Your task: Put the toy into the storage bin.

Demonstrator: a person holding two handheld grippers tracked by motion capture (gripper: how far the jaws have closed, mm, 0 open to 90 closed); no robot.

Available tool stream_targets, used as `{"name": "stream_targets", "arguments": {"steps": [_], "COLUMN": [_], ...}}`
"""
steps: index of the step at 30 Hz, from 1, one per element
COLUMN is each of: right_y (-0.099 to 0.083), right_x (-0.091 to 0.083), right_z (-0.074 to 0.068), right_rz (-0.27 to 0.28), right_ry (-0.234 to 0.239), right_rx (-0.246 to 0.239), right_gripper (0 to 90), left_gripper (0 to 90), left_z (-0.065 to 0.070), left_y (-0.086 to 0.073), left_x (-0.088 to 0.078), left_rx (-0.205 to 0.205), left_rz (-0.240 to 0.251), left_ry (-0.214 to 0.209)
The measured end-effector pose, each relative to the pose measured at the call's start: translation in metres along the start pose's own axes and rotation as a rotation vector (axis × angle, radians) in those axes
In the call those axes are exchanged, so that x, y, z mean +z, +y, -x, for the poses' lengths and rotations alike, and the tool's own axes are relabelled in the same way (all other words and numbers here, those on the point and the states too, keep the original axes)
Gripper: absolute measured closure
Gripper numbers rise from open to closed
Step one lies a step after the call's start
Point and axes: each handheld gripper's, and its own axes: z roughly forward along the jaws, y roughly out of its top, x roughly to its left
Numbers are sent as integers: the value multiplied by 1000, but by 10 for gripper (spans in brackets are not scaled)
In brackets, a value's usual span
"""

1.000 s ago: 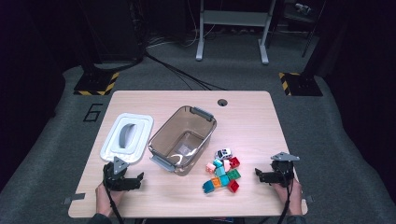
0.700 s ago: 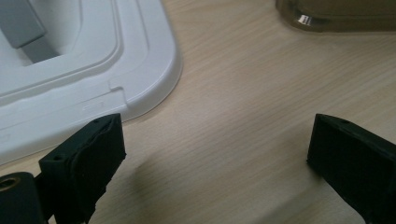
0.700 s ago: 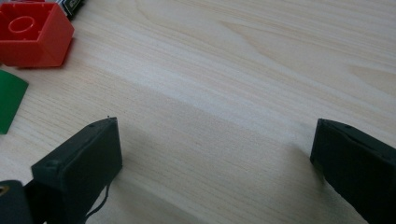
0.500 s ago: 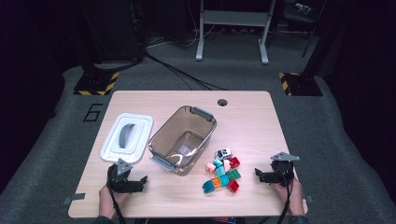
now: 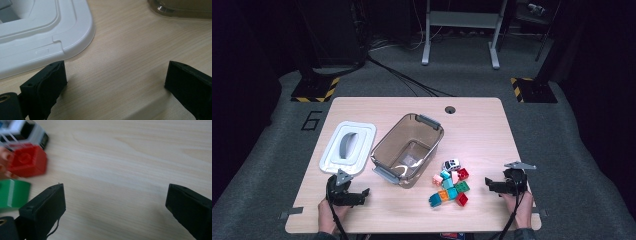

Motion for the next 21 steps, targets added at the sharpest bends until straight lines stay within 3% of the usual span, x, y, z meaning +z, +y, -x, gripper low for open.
{"name": "stream_targets", "arguments": {"steps": [2, 6, 15, 19, 21], "right_y": [8, 28, 64, 76, 81], "right_x": [-3, -3, 16, 31, 37], "right_z": [-5, -24, -69, -90, -98], "right_rz": [9, 10, -14, -54, -84], "right_ry": [25, 63, 119, 116, 114], "right_rx": [32, 39, -14, -49, -31], "right_gripper": [17, 1, 0, 0, 0], "left_gripper": [36, 36, 36, 36, 36], "left_z": [0, 0, 0, 0, 0], "left_y": [0, 0, 0, 0, 0], "left_x": [0, 0, 0, 0, 0], "left_rx": [1, 2, 12, 17, 17], "left_rz": [0, 0, -3, -3, -2], "left_ry": [0, 0, -2, -2, -2]}}
